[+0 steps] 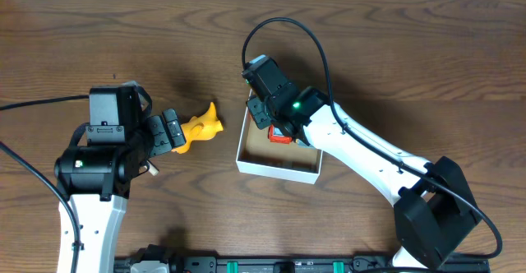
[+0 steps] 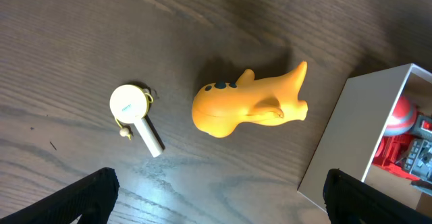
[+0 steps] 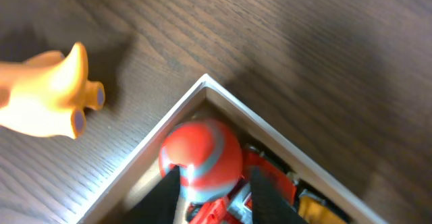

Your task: Pack container

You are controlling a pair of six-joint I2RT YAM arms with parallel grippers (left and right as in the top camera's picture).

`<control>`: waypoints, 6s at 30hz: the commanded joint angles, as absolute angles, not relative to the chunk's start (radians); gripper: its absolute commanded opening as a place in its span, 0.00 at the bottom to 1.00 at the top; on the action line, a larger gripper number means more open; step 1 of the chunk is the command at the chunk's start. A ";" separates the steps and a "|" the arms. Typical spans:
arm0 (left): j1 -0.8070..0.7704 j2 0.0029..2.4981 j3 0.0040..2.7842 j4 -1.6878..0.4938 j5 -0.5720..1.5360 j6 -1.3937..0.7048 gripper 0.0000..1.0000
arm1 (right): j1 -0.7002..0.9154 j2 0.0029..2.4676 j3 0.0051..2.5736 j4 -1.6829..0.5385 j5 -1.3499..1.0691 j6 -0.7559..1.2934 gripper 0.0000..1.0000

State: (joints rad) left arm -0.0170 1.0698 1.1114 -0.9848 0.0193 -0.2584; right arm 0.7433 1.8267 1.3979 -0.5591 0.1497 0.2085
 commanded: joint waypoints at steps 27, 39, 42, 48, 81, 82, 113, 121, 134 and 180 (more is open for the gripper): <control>-0.014 1.072 1.130 -0.983 0.015 -0.261 0.98 | 0.802 1.831 1.404 -0.841 -0.180 -0.027 0.01; -0.014 1.072 1.130 -0.984 0.015 -0.261 0.98 | 0.802 1.909 1.404 -0.775 -0.078 -0.023 0.01; -0.014 1.072 1.130 -0.986 0.015 -0.261 0.98 | 0.799 1.947 1.404 -0.758 -0.069 -0.023 0.01; -0.014 1.072 1.130 -0.987 0.015 -0.261 0.98 | 0.798 1.992 1.404 -0.679 0.057 0.025 0.01; -0.014 1.074 1.130 -0.928 0.015 -0.191 0.99 | 0.748 1.593 1.406 -0.748 0.393 0.336 0.01; -0.014 1.077 1.130 -0.915 0.015 -0.166 1.00 | 0.725 1.570 1.406 -0.773 0.424 0.392 0.01; -0.294 1.613 1.130 -0.786 0.125 0.024 0.98 | 0.283 1.893 1.405 -0.969 -0.101 0.553 0.01; -0.349 1.613 1.130 -0.873 0.125 0.002 0.98 | 0.284 1.911 1.405 -0.829 -0.253 0.446 0.03; -0.373 1.610 1.130 -0.904 0.123 0.003 0.98 | 0.286 1.911 1.405 -0.808 -0.267 0.384 0.06; 0.273 1.495 1.133 -0.956 0.012 -0.321 0.98 | 0.216 1.489 1.406 -1.110 0.162 0.349 0.65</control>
State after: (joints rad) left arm 0.2684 1.4708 1.1664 -0.9619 -0.0048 -0.1886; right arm 0.2173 1.4967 1.4048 -1.1107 0.1497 0.3737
